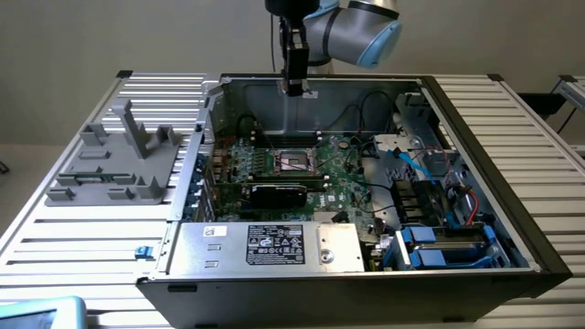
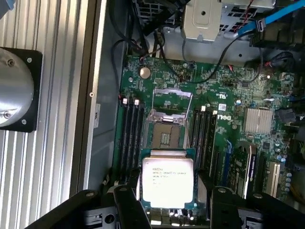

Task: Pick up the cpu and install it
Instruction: 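Place the cpu into insertion slot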

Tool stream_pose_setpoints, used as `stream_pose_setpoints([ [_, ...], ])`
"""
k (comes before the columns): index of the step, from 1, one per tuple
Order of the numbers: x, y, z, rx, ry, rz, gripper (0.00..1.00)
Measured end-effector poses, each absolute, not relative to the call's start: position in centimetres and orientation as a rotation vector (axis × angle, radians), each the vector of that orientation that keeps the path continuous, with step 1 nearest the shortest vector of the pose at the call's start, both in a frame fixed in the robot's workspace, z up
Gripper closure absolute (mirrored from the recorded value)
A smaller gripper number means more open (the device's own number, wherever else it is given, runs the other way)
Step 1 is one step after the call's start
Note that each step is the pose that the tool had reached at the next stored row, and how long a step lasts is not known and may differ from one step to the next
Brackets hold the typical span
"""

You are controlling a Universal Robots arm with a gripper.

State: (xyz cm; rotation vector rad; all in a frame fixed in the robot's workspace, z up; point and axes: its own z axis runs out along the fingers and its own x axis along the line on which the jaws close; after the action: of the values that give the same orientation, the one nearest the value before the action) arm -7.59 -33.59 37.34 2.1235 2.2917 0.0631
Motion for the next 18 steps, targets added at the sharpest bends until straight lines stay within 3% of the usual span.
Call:
stream_pose_setpoints([
  [18,-7.6,-33.6,35.1,2.212,2.226,0.04,0.45],
])
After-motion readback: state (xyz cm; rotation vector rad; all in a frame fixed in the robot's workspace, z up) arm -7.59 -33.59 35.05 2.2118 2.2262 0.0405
